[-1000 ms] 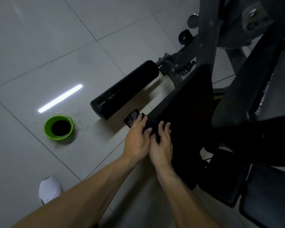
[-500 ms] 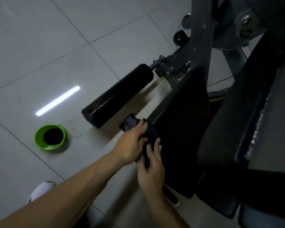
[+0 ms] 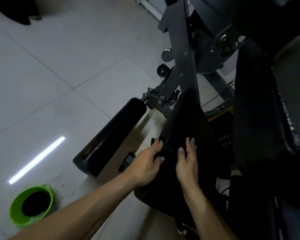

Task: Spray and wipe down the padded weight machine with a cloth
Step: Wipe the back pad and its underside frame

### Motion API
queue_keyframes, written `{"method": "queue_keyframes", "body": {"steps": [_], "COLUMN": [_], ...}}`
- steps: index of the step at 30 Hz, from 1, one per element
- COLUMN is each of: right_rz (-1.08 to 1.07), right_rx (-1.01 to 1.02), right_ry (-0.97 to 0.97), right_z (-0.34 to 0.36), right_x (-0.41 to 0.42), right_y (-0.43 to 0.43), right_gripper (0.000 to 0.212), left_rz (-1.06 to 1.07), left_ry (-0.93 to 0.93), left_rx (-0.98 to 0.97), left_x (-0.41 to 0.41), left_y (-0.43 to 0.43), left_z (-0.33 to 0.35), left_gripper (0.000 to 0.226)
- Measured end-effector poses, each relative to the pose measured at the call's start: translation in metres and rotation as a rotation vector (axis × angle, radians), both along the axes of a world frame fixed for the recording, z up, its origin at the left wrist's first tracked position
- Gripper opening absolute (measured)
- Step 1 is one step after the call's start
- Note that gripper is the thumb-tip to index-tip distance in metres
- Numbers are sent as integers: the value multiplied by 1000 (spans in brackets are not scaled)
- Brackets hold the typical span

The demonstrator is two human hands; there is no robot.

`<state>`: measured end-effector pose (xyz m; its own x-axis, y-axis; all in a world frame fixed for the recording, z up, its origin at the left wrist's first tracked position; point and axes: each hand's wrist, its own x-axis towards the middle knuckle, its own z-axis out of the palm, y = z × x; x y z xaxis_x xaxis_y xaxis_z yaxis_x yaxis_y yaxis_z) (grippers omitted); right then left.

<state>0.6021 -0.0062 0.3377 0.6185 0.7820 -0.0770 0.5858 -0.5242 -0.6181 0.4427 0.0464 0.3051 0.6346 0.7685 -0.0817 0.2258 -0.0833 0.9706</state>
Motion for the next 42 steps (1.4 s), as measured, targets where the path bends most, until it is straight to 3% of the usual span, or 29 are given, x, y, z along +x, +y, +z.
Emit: {"method": "queue_keyframes", "body": {"steps": [4, 8, 12, 20, 23, 28, 35, 42], "right_rz": [78, 60, 55, -57, -27, -25, -22, -23], "right_rx": [-85, -57, -2, 171, 110, -31, 47, 25], "right_ry": [-82, -107, -122, -167, -143, -176, -131, -151], "right_z": [-21, -30, -31, -18, -4, -19, -24, -24], "right_x": [8, 8, 9, 7, 28, 44, 53, 51], "right_y": [14, 15, 17, 29, 68, 96, 99, 98], "right_gripper": [55, 54, 54, 44, 46, 51, 50, 52], "left_rz": [37, 80, 118, 32, 121, 144, 167, 62], "left_ry": [-117, -66, -76, -302, -379, -324, -144, -212], "left_rx": [68, 38, 40, -27, -39, 9, 67, 179], "left_x": [10, 73, 111, 60, 78, 101, 148, 101], "left_y": [20, 94, 130, 77, 88, 111, 172, 128], "left_z": [-9, -2, 8, -24, -27, -25, 10, -20], "left_gripper": [50, 30, 32, 42, 42, 44, 43, 36]}}
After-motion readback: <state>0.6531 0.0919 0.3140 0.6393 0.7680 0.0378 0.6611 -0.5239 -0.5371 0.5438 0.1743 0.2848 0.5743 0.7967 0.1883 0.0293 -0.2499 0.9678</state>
